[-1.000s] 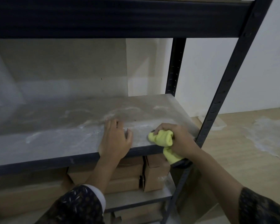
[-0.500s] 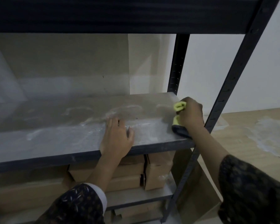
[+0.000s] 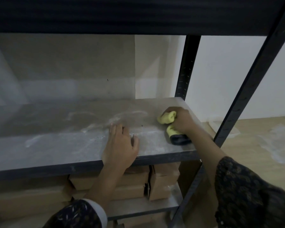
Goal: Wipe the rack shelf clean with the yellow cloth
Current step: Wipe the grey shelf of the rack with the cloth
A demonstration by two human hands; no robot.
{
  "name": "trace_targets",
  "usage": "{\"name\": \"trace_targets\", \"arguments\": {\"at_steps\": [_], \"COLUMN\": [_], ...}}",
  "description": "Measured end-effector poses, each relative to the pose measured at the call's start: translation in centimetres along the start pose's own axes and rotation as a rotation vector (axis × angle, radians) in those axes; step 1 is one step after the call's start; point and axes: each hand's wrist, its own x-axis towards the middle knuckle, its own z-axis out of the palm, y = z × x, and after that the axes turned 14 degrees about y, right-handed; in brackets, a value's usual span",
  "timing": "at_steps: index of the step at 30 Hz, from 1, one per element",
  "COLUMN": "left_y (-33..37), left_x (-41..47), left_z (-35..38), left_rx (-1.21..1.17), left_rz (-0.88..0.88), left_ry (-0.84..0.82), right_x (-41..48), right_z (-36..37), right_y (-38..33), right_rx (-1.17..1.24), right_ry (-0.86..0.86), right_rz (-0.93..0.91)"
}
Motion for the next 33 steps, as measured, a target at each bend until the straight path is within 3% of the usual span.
{"name": "trace_targets", "arguments": {"at_steps": [3,4,7,8,11,14,17,20,26,28,30,31,33], "left_y": [0.0,0.0,-0.2,-0.4,-0.1,-0.1,-0.2,-0.1,0.0,0.0,0.1,0.1,0.2], "left_x": [-0.2,-0.2,0.0,0.2,0.0,0.0,0.2,0.1,-0.1,-0.1,-0.1,-0.1,0.0], "left_z": [-0.1,-0.2,-0.2,-0.1,-0.2,0.2,0.2,0.2,0.1,0.0,-0.1,-0.1,-0.1], "left_rx": [0.000,-0.001,0.004,0.012,-0.007,0.005,-0.009,-0.019,-0.009,-0.009,0.001,0.006,0.014], "left_rz": [0.002,0.000,0.000,-0.002,0.005,0.027,0.018,0.016,0.006,0.008,0.012,0.014,0.015], "left_ry": [0.000,-0.001,0.002,0.010,0.016,0.038,0.042,0.053,0.035,0.036,0.034,0.033,0.027], "right_x": [-1.6,-1.5,1.5,2.8,4.3,5.3,5.4,4.2,-1.4,-2.1,-1.2,-0.6,0.1], "right_z": [-0.7,-1.1,-1.6,-1.3,-0.1,1.6,2.1,1.8,-0.1,-1.4,-2.5,-2.8,-2.2], "right_y": [-0.4,-0.2,0.9,0.9,1.6,1.8,0.4,-1.0,-1.9,-1.6,-0.5,0.4,1.6], "right_rx": [0.223,0.270,0.103,0.018,-0.290,-0.390,-0.287,-0.061,0.130,0.265,0.169,0.085,-0.106], "right_ry": [-0.138,-0.045,0.493,0.515,0.200,0.158,0.116,-0.035,-0.299,-0.149,0.170,0.246,0.162], "right_rz": [-0.029,0.016,0.237,0.291,0.337,0.229,0.090,0.039,-0.243,-0.163,-0.026,0.028,0.130]}}
